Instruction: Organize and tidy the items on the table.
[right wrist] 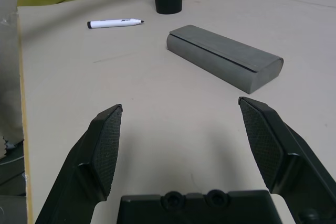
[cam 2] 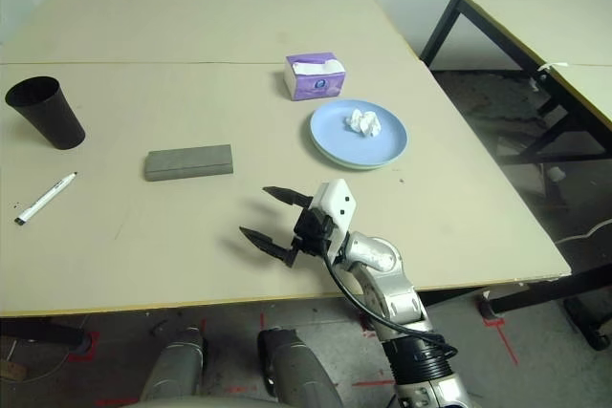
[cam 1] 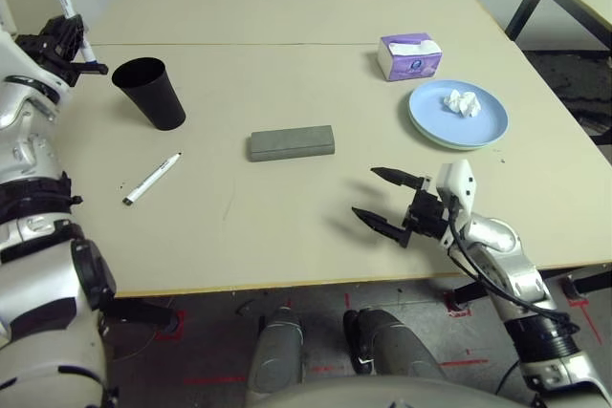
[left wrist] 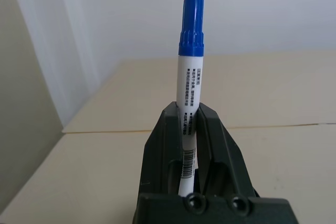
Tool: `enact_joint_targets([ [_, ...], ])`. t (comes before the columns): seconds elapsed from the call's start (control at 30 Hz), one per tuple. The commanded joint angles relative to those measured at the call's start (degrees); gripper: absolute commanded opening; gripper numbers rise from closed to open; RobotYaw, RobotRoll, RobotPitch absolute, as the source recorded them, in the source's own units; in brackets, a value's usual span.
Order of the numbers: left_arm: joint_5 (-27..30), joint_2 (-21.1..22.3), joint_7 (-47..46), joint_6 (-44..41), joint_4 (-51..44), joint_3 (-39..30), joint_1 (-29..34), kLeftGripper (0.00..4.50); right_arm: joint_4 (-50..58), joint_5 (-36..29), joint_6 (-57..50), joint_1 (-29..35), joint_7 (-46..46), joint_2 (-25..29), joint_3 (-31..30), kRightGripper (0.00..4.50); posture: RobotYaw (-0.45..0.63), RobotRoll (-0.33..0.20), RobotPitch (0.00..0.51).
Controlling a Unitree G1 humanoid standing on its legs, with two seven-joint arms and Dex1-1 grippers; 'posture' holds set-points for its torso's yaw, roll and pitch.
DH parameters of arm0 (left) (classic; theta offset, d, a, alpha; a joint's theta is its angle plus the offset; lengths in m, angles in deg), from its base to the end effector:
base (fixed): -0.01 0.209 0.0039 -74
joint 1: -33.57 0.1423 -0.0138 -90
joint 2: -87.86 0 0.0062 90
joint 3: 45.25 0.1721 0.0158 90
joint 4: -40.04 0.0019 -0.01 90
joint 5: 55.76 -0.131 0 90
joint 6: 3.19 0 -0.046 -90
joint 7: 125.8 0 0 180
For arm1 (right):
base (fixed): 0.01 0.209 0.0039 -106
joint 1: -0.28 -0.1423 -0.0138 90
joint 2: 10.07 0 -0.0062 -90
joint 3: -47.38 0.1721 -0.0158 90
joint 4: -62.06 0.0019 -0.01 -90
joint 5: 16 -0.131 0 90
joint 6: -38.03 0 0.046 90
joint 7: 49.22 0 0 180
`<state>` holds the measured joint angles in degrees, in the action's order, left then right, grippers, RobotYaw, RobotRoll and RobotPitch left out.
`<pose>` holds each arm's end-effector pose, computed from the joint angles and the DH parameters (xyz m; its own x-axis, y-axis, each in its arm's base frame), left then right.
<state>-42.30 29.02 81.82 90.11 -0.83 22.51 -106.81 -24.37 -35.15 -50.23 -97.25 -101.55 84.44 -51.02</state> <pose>0.2708 0.3570 0.2378 0.9476 0.0899 0.3066 -0.1479 0.9741 0.1713 0.2177 -0.1743 0.0947 0.4408 0.8952 0.0655 -0.8821 0.4455 -0.1531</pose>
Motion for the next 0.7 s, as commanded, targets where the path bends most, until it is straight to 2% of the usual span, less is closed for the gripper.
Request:
enact_joint_targets([
  [0.03,-1.0,-0.4,0.6,2.4,4.7,1.0,-1.3,0.26,1.5,0.2,-1.6,0.4,0.8,0.0,-0.6,4.50,-0.02,0.000,0.160],
  [0.43,0.1,-0.7,0.2,4.7,7.9,0.0,0.9,0.26,3.9,-0.1,-3.6,0.7,1.5,0.1,-0.8,4.50,-0.03,0.000,0.163],
  [0.7,0.0,-1.4,0.0,5.5,8.0,0.3,1.3,2.96,5.1,-0.7,-5.4,-0.2,2.1,-0.3,-0.7,4.50,-0.04,0.000,0.161],
])
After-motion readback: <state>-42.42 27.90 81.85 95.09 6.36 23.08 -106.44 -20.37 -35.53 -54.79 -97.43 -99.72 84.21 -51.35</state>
